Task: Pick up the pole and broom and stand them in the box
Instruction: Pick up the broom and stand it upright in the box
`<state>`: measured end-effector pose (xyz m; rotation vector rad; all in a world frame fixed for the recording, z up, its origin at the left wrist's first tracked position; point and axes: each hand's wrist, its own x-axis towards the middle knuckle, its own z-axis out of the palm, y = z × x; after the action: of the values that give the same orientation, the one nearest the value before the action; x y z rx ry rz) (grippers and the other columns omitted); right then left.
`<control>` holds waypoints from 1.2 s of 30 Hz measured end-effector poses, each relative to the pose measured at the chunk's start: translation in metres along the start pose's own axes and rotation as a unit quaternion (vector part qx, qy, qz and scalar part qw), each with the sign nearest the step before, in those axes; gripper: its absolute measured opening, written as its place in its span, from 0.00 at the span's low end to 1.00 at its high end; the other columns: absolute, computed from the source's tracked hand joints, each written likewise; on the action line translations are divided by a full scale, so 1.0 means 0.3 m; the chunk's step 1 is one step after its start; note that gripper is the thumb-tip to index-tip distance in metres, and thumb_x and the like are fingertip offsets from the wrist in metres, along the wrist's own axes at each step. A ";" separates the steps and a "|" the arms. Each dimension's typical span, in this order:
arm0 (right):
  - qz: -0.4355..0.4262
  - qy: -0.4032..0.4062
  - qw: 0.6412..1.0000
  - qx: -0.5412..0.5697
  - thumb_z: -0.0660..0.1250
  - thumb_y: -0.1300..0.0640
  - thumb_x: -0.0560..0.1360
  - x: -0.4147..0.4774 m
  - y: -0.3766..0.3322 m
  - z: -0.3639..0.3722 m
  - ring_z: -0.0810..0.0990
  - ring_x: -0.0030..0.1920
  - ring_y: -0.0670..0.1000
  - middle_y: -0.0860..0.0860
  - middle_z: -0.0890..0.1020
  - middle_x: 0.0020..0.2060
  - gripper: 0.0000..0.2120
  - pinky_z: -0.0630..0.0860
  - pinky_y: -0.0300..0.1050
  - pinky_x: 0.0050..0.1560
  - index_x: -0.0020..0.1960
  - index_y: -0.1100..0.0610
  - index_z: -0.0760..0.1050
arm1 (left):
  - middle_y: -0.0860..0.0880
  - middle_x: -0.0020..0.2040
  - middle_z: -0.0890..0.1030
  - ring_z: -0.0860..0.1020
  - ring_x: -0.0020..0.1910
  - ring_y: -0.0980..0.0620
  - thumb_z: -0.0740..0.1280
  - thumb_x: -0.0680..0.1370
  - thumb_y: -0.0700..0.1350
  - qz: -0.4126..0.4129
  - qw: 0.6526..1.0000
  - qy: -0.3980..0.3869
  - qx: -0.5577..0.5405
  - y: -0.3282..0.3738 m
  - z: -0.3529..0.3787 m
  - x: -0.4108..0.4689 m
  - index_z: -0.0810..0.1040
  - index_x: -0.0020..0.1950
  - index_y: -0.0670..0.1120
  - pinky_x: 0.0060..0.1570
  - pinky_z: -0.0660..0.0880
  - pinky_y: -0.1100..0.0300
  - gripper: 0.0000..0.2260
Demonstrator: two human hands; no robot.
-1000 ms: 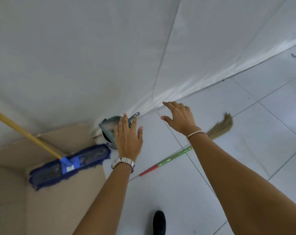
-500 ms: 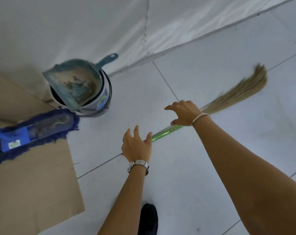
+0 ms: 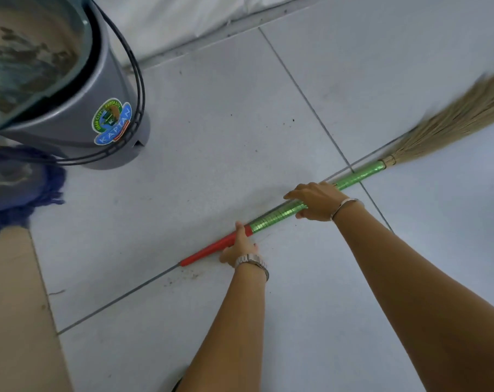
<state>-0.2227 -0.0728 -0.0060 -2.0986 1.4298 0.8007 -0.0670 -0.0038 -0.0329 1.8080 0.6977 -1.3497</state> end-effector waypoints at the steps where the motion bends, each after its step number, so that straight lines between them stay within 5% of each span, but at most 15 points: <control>1: 0.000 -0.007 1.000 -0.003 0.64 0.52 0.76 0.011 -0.003 0.008 0.73 0.64 0.56 0.53 0.72 0.68 0.25 0.71 0.51 0.61 0.72 0.49 0.63 | 0.42 0.49 0.75 0.77 0.51 0.46 0.74 0.71 0.44 -0.007 1.000 -0.008 -0.013 0.006 0.005 0.011 0.62 0.67 0.37 0.58 0.76 0.48 0.31; 4: 0.005 -0.011 1.000 0.003 0.62 0.54 0.77 0.041 -0.005 0.016 0.73 0.63 0.57 0.55 0.72 0.66 0.23 0.71 0.50 0.59 0.71 0.50 0.63 | 0.43 0.55 0.75 0.77 0.56 0.46 0.72 0.72 0.43 -0.022 0.997 -0.037 -0.058 0.029 0.021 0.037 0.63 0.68 0.39 0.57 0.77 0.49 0.29; 7: 0.002 0.008 1.000 0.006 0.61 0.55 0.78 0.053 -0.013 -0.017 0.73 0.61 0.59 0.57 0.71 0.64 0.20 0.72 0.51 0.58 0.69 0.50 0.66 | 0.43 0.48 0.75 0.77 0.49 0.49 0.70 0.73 0.38 0.013 0.994 -0.047 -0.097 0.057 0.035 0.015 0.67 0.63 0.40 0.55 0.77 0.44 0.21; 10: -0.001 0.017 0.999 0.044 0.61 0.58 0.77 0.046 -0.035 -0.086 0.74 0.58 0.59 0.58 0.72 0.61 0.15 0.73 0.51 0.55 0.64 0.53 0.70 | 0.40 0.61 0.74 0.75 0.59 0.43 0.69 0.74 0.34 0.065 0.986 -0.034 -0.149 0.098 0.041 -0.037 0.64 0.65 0.46 0.47 0.80 0.46 0.23; 15: -0.011 -0.016 0.993 0.114 0.62 0.58 0.77 0.000 -0.095 -0.232 0.77 0.56 0.59 0.58 0.77 0.59 0.13 0.76 0.53 0.55 0.62 0.56 0.68 | 0.39 0.63 0.76 0.77 0.50 0.49 0.67 0.75 0.33 0.123 0.967 -0.060 -0.214 0.202 0.019 -0.176 0.65 0.67 0.48 0.48 0.78 0.42 0.24; 24: -0.052 0.028 0.983 0.172 0.63 0.57 0.77 -0.194 -0.289 -0.672 0.76 0.56 0.57 0.57 0.78 0.57 0.13 0.72 0.51 0.56 0.61 0.55 0.73 | 0.38 0.63 0.74 0.78 0.51 0.50 0.67 0.75 0.34 0.294 0.926 -0.176 -0.156 0.591 -0.099 -0.579 0.70 0.62 0.52 0.44 0.80 0.43 0.20; 27: -0.062 0.042 0.980 0.186 0.65 0.57 0.76 -0.282 -0.343 -0.863 0.76 0.55 0.58 0.56 0.79 0.57 0.14 0.72 0.51 0.56 0.61 0.56 0.73 | 0.39 0.60 0.77 0.79 0.55 0.44 0.68 0.74 0.34 0.366 0.900 -0.208 -0.116 0.733 -0.122 -0.767 0.73 0.56 0.56 0.43 0.82 0.44 0.18; 32: -0.078 0.081 0.967 0.228 0.68 0.56 0.74 -0.460 -0.425 -1.194 0.79 0.55 0.57 0.55 0.81 0.56 0.15 0.74 0.51 0.60 0.60 0.56 0.74 | 0.51 0.44 0.81 0.82 0.39 0.53 0.70 0.72 0.31 0.446 0.859 -0.240 -0.076 0.983 -0.154 -1.127 0.73 0.61 0.43 0.39 0.83 0.48 0.20; 36: -0.085 0.120 0.945 0.291 0.70 0.58 0.72 -0.633 -0.478 -1.420 0.81 0.53 0.56 0.55 0.81 0.55 0.16 0.74 0.51 0.61 0.58 0.57 0.75 | 0.51 0.42 0.82 0.83 0.35 0.51 0.71 0.70 0.30 0.496 0.814 -0.300 -0.023 1.149 -0.203 -1.399 0.74 0.48 0.48 0.36 0.83 0.49 0.15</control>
<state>-0.0573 -0.1826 0.4397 -1.8504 1.3636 0.0302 0.1153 -0.1406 0.4638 1.2274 -0.5199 -1.0098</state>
